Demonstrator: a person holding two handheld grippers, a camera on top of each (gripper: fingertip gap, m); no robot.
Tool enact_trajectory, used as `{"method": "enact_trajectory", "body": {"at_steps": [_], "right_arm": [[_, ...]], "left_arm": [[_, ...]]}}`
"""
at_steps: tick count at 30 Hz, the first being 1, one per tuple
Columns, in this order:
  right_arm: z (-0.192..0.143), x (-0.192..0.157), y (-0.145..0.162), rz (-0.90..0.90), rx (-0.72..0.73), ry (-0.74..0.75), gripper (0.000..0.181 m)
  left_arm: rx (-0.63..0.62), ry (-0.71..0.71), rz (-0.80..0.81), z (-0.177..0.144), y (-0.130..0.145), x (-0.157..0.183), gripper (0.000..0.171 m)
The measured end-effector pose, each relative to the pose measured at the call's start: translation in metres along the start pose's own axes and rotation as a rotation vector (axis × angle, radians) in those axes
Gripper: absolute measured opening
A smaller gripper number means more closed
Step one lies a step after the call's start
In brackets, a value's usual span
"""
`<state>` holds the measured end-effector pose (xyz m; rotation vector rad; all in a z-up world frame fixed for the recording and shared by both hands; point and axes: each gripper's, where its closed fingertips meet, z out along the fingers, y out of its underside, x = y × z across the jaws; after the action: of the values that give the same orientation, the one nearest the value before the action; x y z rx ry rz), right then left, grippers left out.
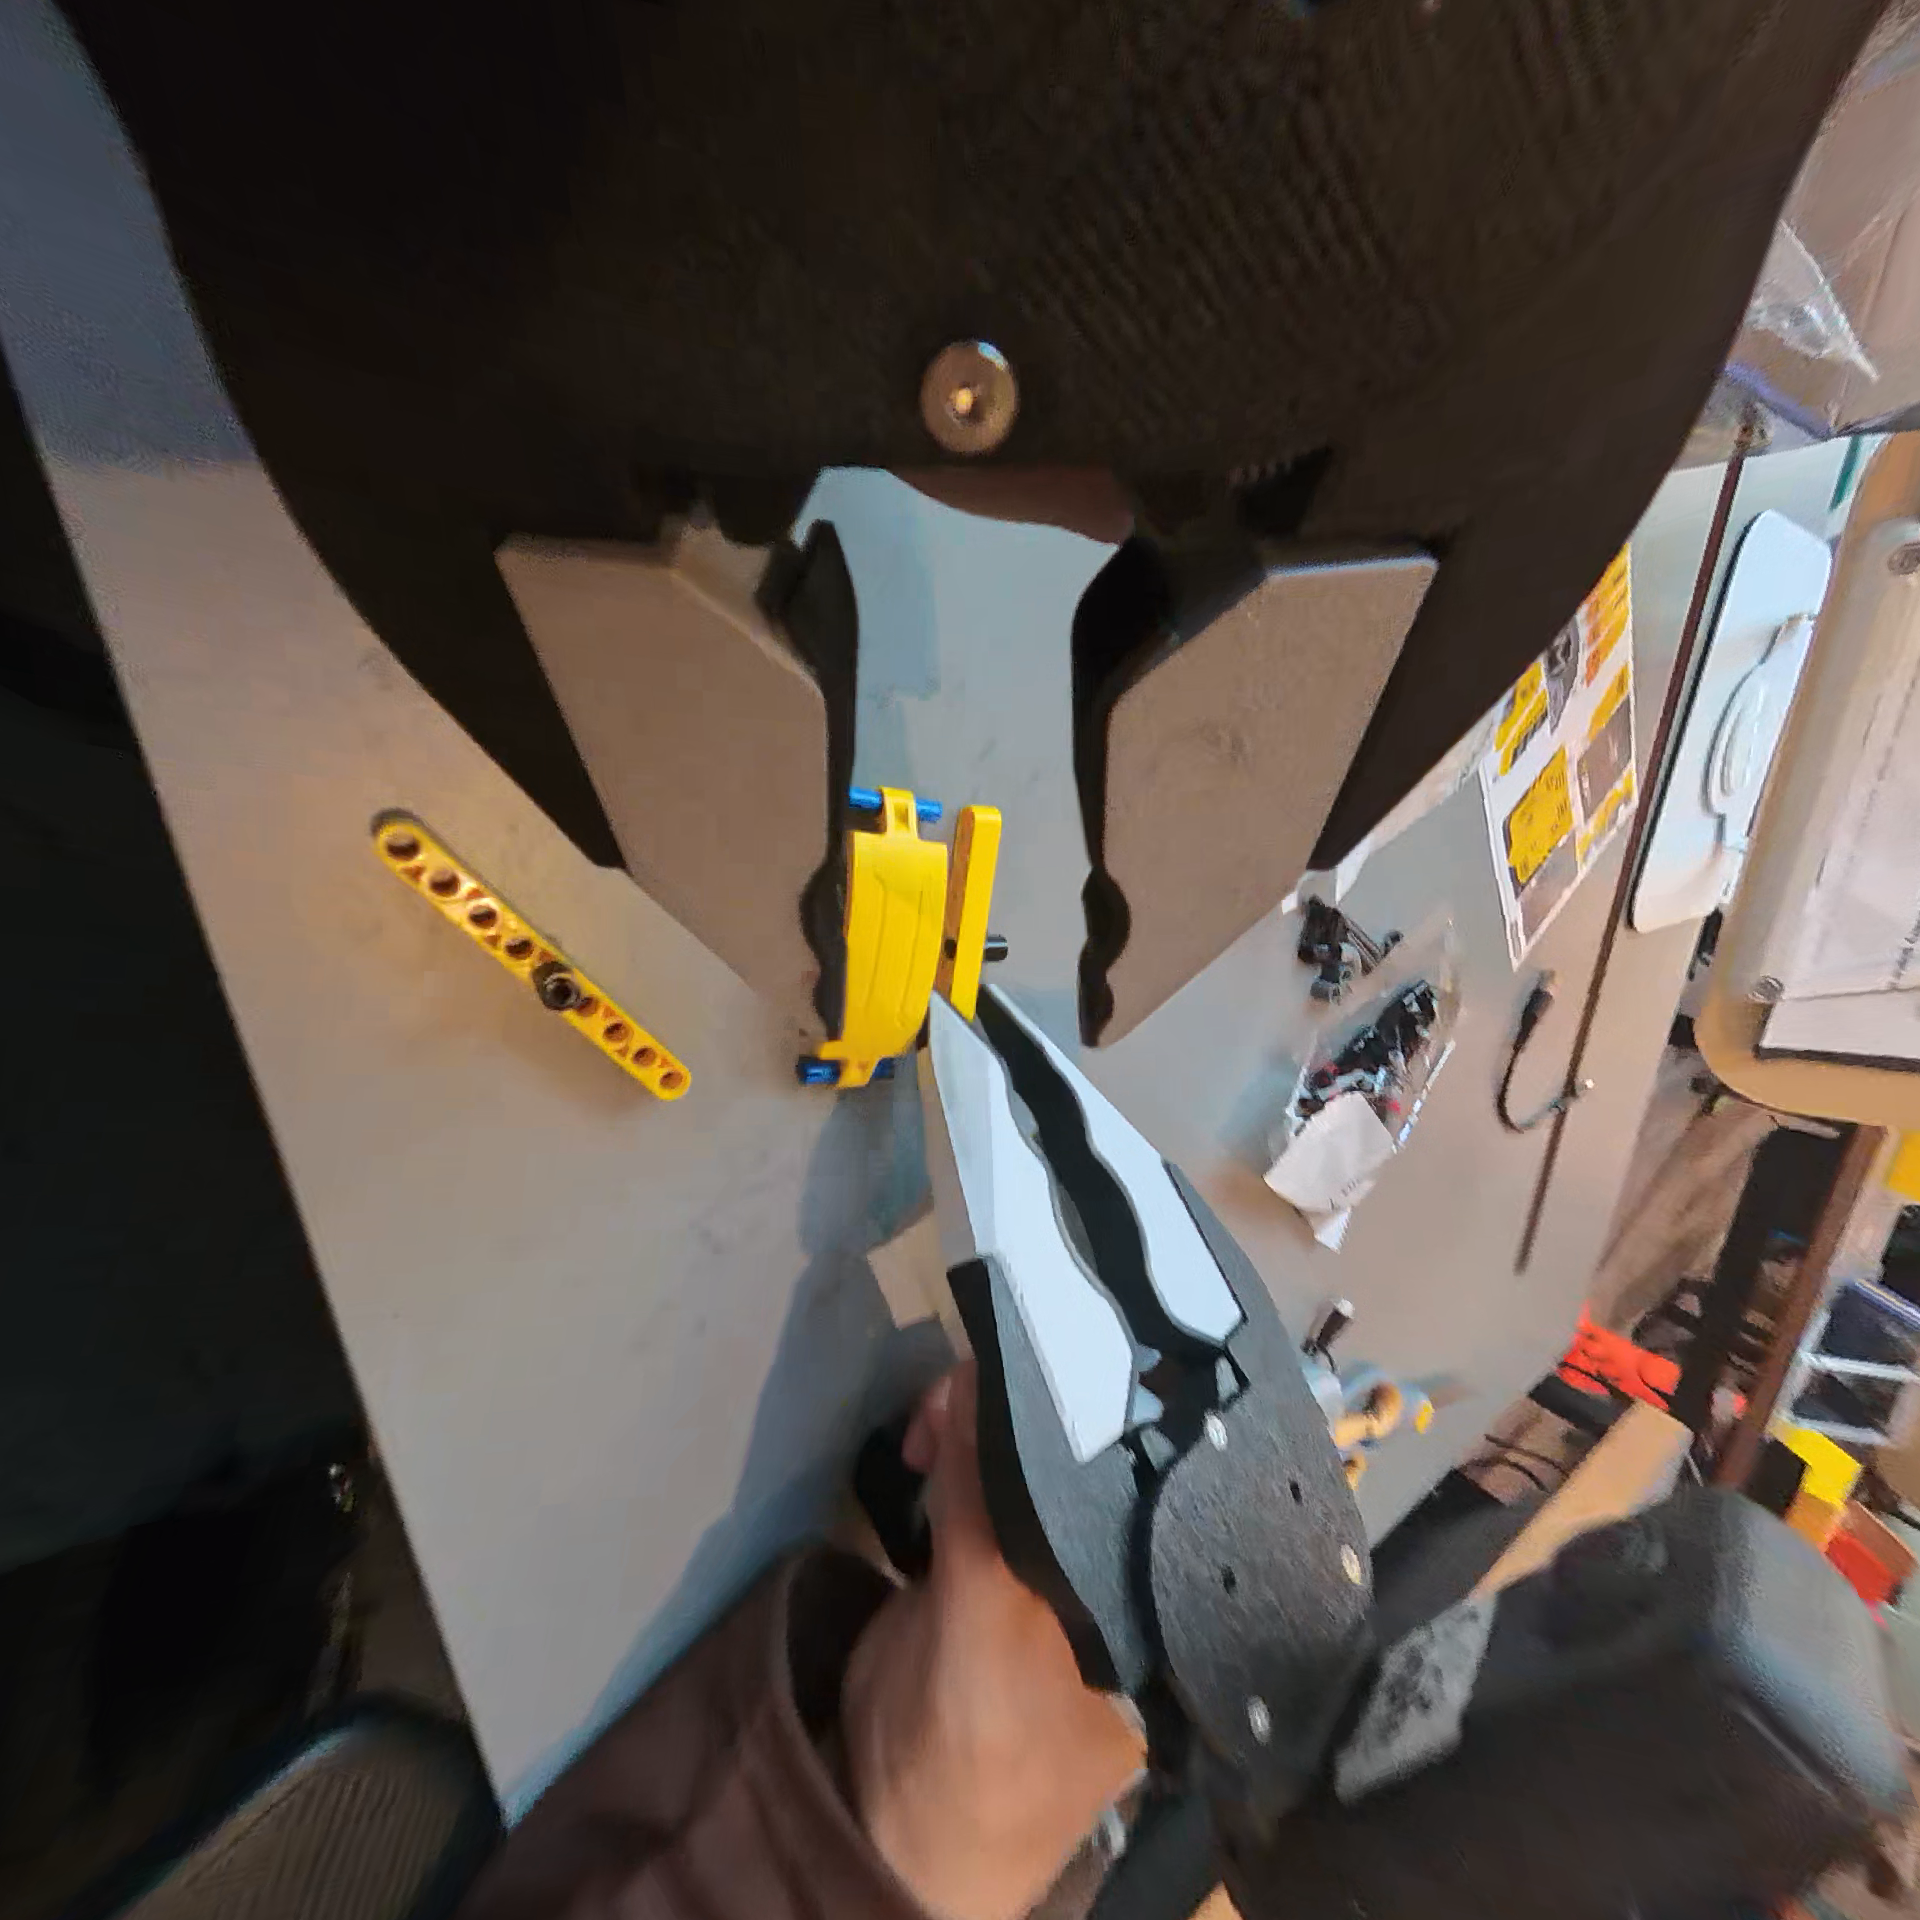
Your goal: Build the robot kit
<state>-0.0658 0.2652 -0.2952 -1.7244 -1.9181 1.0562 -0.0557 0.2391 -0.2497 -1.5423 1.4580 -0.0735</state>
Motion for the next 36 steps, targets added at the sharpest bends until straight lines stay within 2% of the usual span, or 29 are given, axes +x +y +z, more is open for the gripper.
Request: {"method": "enact_trajectory", "body": {"at_steps": [6, 9, 12, 14, 18, 22, 27, 30, 36], "right_arm": [[-0.013, 0.001, 0.003, 0.024, 0.049, 0.035, 0.024], [-0.022, -0.006, 0.008, 0.022, 0.077, 0.049, 0.038], [-0.026, -0.008, 0.013, 0.005, 0.074, 0.099, 0.063], [-0.027, -0.007, 0.016, -0.018, 0.062, 0.133, 0.064], [-0.022, -0.018, 0.015, -0.049, 0.056, 0.104, 0.064], [-0.014, -0.016, 0.012, -0.093, 0.034, 0.126, 0.058], [-0.015, -0.015, 0.008, -0.079, 0.058, 0.100, 0.057], [-0.016, -0.015, 0.008, -0.058, 0.059, 0.076, 0.049], [-0.018, -0.009, 0.015, -0.111, 0.029, 0.102, 0.048]], "left_arm": [[-0.046, 0.054, -0.084, 0.007, 0.021, -0.002, 0.043], [-0.064, 0.094, -0.104, 0.009, 0.028, -0.003, 0.046], [-0.044, 0.129, -0.102, 0.013, 0.026, -0.004, 0.046], [-0.036, 0.152, -0.117, 0.015, 0.027, -0.006, 0.046], [-0.025, 0.206, -0.141, 0.014, 0.028, -0.004, 0.052], [-0.057, 0.228, -0.130, 0.016, 0.036, 0.004, 0.061], [-0.033, 0.206, -0.123, 0.018, 0.034, 0.006, 0.059], [-0.025, 0.180, -0.129, 0.019, 0.036, 0.004, 0.056], [-0.023, 0.190, -0.159, 0.019, 0.038, 0.004, 0.051]]}}
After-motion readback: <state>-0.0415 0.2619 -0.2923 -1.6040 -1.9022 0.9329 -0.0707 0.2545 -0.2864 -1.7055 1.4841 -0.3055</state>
